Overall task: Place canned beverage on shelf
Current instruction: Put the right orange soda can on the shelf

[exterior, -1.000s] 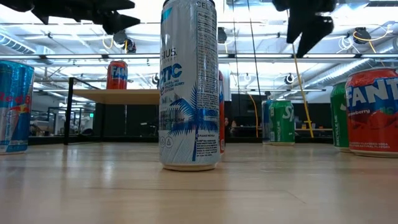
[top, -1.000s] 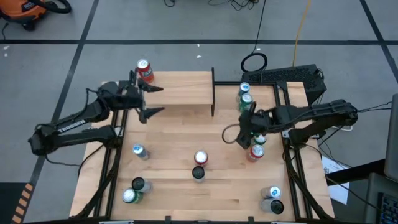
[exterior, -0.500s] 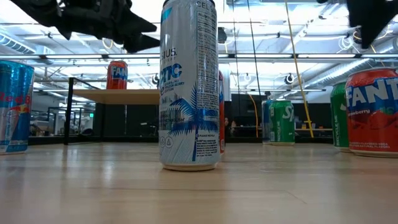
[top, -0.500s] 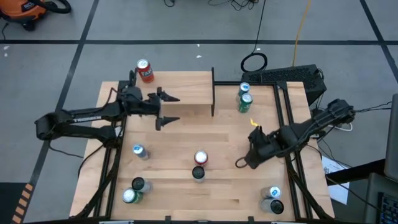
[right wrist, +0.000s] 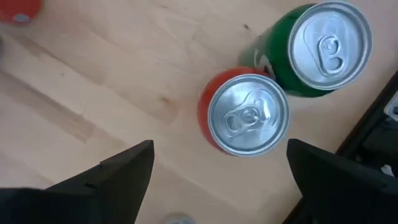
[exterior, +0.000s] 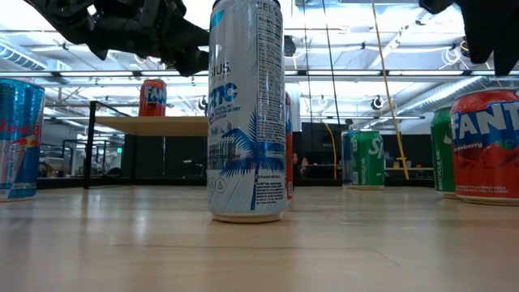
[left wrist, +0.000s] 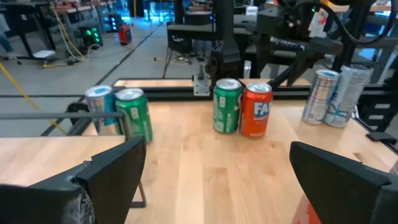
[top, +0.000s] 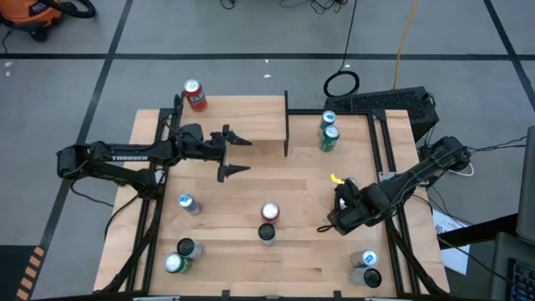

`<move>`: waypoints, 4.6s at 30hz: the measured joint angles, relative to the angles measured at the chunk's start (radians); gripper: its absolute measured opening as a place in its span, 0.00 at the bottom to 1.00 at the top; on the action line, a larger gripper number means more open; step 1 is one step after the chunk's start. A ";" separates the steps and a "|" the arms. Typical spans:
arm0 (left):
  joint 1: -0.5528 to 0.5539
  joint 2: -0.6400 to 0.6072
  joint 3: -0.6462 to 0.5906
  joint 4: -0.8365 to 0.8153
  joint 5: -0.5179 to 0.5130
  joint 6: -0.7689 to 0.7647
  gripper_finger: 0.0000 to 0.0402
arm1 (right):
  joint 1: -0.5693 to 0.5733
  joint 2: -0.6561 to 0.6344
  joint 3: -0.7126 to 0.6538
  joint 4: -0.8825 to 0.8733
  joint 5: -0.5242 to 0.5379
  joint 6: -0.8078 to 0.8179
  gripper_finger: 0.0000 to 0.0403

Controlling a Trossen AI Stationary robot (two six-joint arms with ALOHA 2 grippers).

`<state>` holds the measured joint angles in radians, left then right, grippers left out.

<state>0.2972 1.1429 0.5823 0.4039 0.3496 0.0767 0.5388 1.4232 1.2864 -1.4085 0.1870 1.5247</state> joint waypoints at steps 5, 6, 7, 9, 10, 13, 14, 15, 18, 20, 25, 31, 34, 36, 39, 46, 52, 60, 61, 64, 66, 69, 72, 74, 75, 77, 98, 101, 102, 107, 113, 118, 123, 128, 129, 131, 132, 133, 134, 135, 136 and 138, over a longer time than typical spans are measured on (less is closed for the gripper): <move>-0.013 0.031 0.000 0.007 -0.001 0.001 0.99 | 0.000 0.014 -0.031 -0.023 -0.003 0.005 0.88; -0.016 0.035 0.000 0.009 -0.007 0.006 0.99 | 0.000 0.013 -0.043 -0.018 -0.005 0.008 0.88; -0.018 0.039 0.000 0.010 -0.015 0.009 0.99 | 0.000 0.011 -0.054 -0.012 -0.005 0.008 0.88; -0.018 0.048 0.000 0.011 -0.026 0.010 0.99 | -0.003 0.002 -0.077 0.007 -0.005 0.008 0.88; -0.018 0.049 0.000 0.014 -0.031 0.010 0.99 | -0.007 -0.003 -0.090 0.016 -0.005 0.008 0.88; -0.018 0.049 0.000 0.037 -0.035 0.010 0.99 | -0.020 -0.016 -0.131 0.053 -0.004 -0.007 0.88; -0.018 0.049 0.000 0.041 -0.035 0.010 0.99 | -0.026 -0.020 -0.143 0.067 -0.004 -0.014 0.88; -0.018 0.049 0.000 0.041 -0.035 0.010 0.99 | -0.032 -0.023 -0.156 0.082 -0.004 -0.019 0.88; -0.018 0.049 0.000 0.053 -0.035 0.010 0.99 | -0.053 -0.032 -0.189 0.120 -0.003 -0.036 0.88; -0.018 0.049 0.000 0.054 -0.036 0.010 0.99 | -0.066 -0.032 -0.208 0.147 -0.004 -0.045 0.88; -0.018 0.049 0.000 0.053 -0.037 0.010 0.99 | -0.092 -0.032 -0.251 0.213 -0.006 -0.085 0.87; -0.018 0.049 0.000 0.052 -0.037 0.017 0.99 | -0.100 -0.033 -0.260 0.230 -0.014 -0.098 0.73; -0.018 0.049 0.000 0.052 -0.037 0.017 0.99 | -0.100 -0.036 -0.259 0.233 -0.043 -0.098 0.70; -0.018 0.049 0.000 0.052 -0.037 0.018 0.99 | -0.100 -0.038 -0.253 0.228 -0.055 -0.098 0.70; -0.018 0.049 0.000 0.057 -0.037 0.018 0.99 | -0.099 -0.041 -0.219 0.231 -0.060 -0.105 0.70; -0.018 0.049 0.000 0.060 -0.037 0.018 0.99 | -0.107 -0.042 -0.142 0.229 0.011 -0.154 0.72; -0.032 0.085 0.001 0.125 -0.022 0.069 0.99 | -0.169 -0.042 -0.043 0.231 0.034 -0.305 0.72; -0.075 0.207 0.078 0.135 0.086 0.095 0.99 | -0.281 -0.042 0.063 0.264 0.082 -0.614 0.72; -0.081 0.221 0.089 0.135 0.087 0.098 0.99 | -0.294 -0.042 0.065 0.292 0.078 -0.666 0.72; -0.096 0.261 0.121 0.129 0.125 0.120 0.99 | -0.328 -0.039 0.066 0.394 0.061 -0.833 0.72; -0.104 0.290 0.148 0.126 0.160 0.121 0.99 | -0.352 -0.033 0.066 0.458 0.043 -0.943 0.72; -0.110 0.321 0.187 0.104 0.171 0.115 0.99 | -0.389 -0.020 0.066 0.546 0.046 -1.055 0.72; -0.110 0.344 0.232 0.046 0.171 0.113 0.99 | -0.422 -0.004 0.066 0.597 0.047 -1.143 0.72; -0.110 0.358 0.260 0.010 0.170 0.113 0.99 | -0.441 0.008 0.066 0.626 0.050 -1.188 0.72; -0.110 0.366 0.270 -0.010 0.169 0.113 0.99 | -0.450 0.017 0.066 0.638 0.049 -1.205 0.72; -0.110 0.385 0.296 -0.027 0.155 0.113 0.99 | -0.466 0.030 0.066 0.657 0.046 -1.236 0.73; -0.112 0.466 0.386 -0.093 0.017 0.113 0.99 | -0.498 0.077 0.112 0.833 0.046 -1.445 0.73; -0.117 0.466 0.386 -0.097 0.016 0.113 0.99 | -0.498 0.077 0.112 0.806 0.045 -1.447 0.73; -0.117 0.466 0.386 -0.096 0.016 0.113 0.99 | -0.498 0.077 0.112 0.809 0.045 -1.447 0.73; -0.116 0.466 0.386 -0.069 0.016 0.113 0.96 | -0.498 0.078 0.112 0.809 0.045 -1.447 0.73; -0.115 0.466 0.386 -0.050 0.017 0.116 0.80 | -0.498 0.078 0.111 0.805 0.044 -1.455 0.73; -0.115 0.466 0.386 -0.051 0.018 0.124 0.69 | -0.498 0.077 0.110 0.804 0.042 -1.454 0.73; -0.101 0.452 0.384 -0.052 0.022 0.124 0.69 | -0.493 0.076 0.110 0.814 0.072 -1.453 0.79; -0.039 0.355 0.334 -0.065 0.024 0.109 0.69 | -0.449 0.041 0.110 0.785 0.308 -1.367 0.87; -0.021 0.327 0.319 -0.072 0.028 0.109 0.69 | -0.438 0.028 0.110 0.790 0.348 -1.361 0.87; 0.019 0.259 0.279 -0.077 0.035 0.110 0.69 | -0.415 0.002 0.111 0.790 0.411 -1.355 0.88; 0.040 0.221 0.254 -0.084 0.037 0.113 0.69 | -0.404 -0.008 0.111 0.788 0.422 -1.354 0.88; 0.062 0.181 0.228 -0.090 0.041 0.116 0.69 | -0.395 -0.013 0.110 0.789 0.428 -1.350 0.88; 0.085 0.142 0.202 -0.095 0.041 0.123 0.69 | -0.386 -0.016 0.109 0.790 0.441 -1.340 0.88; 0.110 0.102 0.177 -0.102 0.042 0.134 0.69 | -0.377 -0.019 0.104 0.789 0.454 -1.334 0.88; 0.136 0.060 0.153 -0.109 0.042 0.137 0.69 | -0.370 -0.020 0.095 0.788 0.471 -1.330 0.88; 0.189 -0.018 0.105 -0.111 0.042 0.139 0.69 | -0.360 -0.021 0.065 0.800 0.495 -1.321 0.87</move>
<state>0.4867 1.1253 0.6874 0.2931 0.3916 0.2161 0.1786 1.4021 1.3516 -0.6083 0.6817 0.2040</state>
